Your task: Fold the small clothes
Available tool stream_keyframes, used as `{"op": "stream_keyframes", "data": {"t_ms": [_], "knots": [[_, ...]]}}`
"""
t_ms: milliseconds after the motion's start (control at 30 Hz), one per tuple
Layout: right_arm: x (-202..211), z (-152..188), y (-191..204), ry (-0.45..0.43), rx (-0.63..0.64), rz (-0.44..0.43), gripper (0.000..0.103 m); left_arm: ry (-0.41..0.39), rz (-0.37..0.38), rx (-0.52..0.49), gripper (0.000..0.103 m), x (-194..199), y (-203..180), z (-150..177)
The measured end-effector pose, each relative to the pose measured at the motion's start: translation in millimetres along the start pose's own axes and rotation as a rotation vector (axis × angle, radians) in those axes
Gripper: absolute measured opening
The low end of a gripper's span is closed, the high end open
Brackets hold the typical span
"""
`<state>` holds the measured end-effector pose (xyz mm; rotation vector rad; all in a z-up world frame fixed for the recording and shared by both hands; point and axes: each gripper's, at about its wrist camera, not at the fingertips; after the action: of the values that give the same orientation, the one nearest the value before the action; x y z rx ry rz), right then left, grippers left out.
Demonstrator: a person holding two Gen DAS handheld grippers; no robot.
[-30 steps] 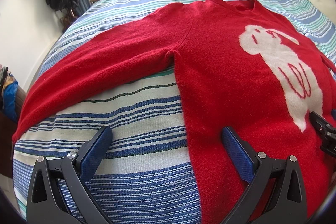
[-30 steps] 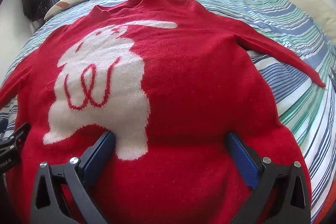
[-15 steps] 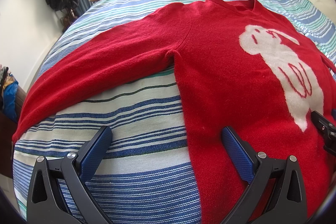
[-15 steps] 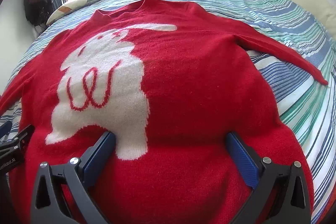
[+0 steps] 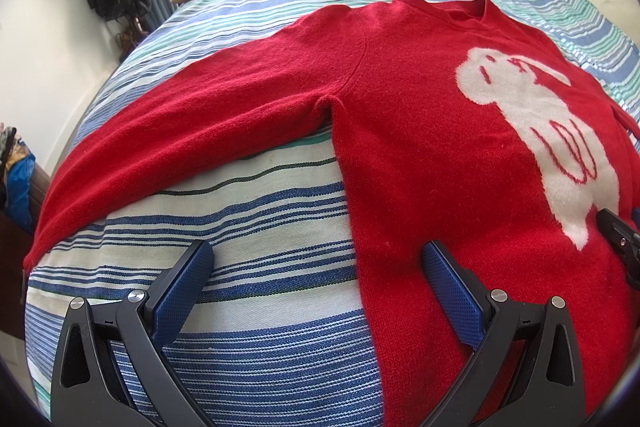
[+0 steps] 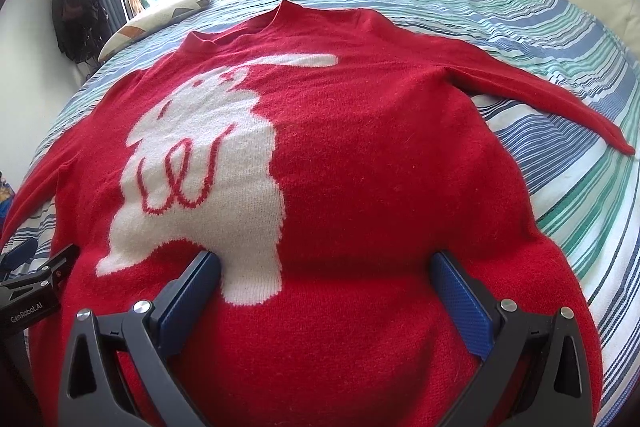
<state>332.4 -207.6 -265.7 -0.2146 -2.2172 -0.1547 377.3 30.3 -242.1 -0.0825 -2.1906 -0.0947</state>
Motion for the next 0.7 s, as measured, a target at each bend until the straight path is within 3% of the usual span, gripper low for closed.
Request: {"op": "stream_keyframes", "data": {"t_ms": [700], "knots": [[2.3, 1.4, -3.4, -0.019, -0.007, -0.019, 0.103, 0.0, 0.0, 0.0, 0.103, 0.1, 0.0, -0.1]]}}
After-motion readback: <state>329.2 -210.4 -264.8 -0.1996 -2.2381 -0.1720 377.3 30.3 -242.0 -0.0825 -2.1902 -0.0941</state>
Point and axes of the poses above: each gripper's, at about its wrist camera, not at the fingertips, and x roughly against the way its jaws point, y to its left, z to its underside
